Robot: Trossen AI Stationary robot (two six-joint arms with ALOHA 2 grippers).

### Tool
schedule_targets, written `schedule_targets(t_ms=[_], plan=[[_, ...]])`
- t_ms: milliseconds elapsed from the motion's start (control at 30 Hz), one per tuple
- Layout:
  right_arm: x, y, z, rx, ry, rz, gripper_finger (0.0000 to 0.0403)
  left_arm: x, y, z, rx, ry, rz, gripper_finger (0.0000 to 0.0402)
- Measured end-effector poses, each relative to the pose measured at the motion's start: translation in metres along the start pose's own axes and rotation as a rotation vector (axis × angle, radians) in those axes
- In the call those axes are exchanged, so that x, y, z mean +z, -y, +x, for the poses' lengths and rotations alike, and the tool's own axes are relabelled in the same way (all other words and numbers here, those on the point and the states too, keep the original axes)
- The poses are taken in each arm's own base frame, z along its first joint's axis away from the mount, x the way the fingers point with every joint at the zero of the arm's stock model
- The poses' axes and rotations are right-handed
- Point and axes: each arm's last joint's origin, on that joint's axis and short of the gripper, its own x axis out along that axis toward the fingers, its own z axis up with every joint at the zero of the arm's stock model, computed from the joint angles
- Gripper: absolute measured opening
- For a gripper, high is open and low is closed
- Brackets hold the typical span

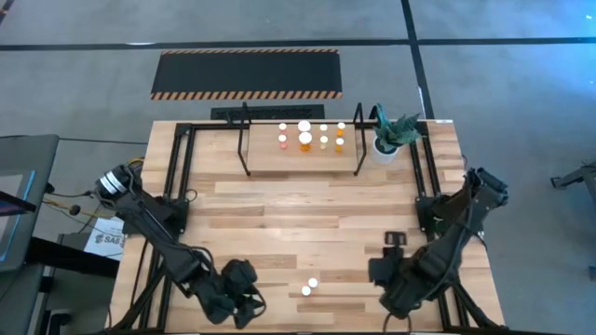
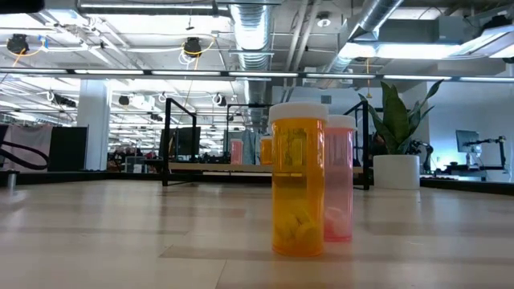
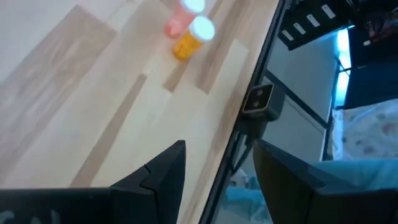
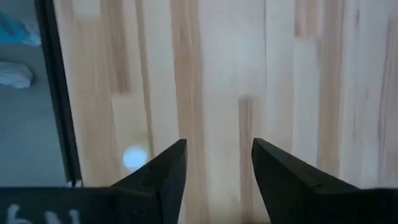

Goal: Pick and place medicine bottles onto shelf by color
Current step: Put the pink pill bottle on the shelf aligned with the other pink pill bottles

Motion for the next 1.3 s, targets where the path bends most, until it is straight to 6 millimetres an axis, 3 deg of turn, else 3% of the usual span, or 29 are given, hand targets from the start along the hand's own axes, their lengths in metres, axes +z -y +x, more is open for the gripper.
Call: schedule_targets(t_ms=[133, 300, 500, 667, 800, 1067, 1300], plan=[[0.027, -0.003, 0.013, -0.022, 0.157, -0.138, 0.0198, 0.005, 0.003, 0.002, 0.002, 0.017, 0.01, 0.0174], [0.071, -0.013, 0.036, 0.037, 0.332, -0.271, 0.0194, 0.014, 0.014, -0.009, -0.046, 0.049, -0.024, 0.0173], [0.109, -0.026, 0.086, 0.163, 0.346, -0.43, 0.0192, 0.017, 0.025, -0.018, -0.069, 0.107, -0.053, 0.0173], [0.12, -0.03, 0.128, 0.137, 0.275, -0.516, 0.0188, 0.013, 0.031, -0.024, -0.084, 0.157, -0.093, 0.0173], [0.123, -0.038, 0.145, 0.142, 0.276, -0.548, 0.0182, 0.006, 0.033, -0.027, -0.088, 0.172, -0.121, 0.0173], [0.126, -0.043, 0.143, 0.161, 0.332, -0.567, 0.0175, 0.003, 0.033, -0.029, -0.084, 0.205, -0.137, 0.0173], [0.129, -0.035, 0.148, 0.155, 0.324, -0.549, 0.0172, 0.003, 0.033, -0.029, -0.084, 0.222, -0.141, 0.0173]])
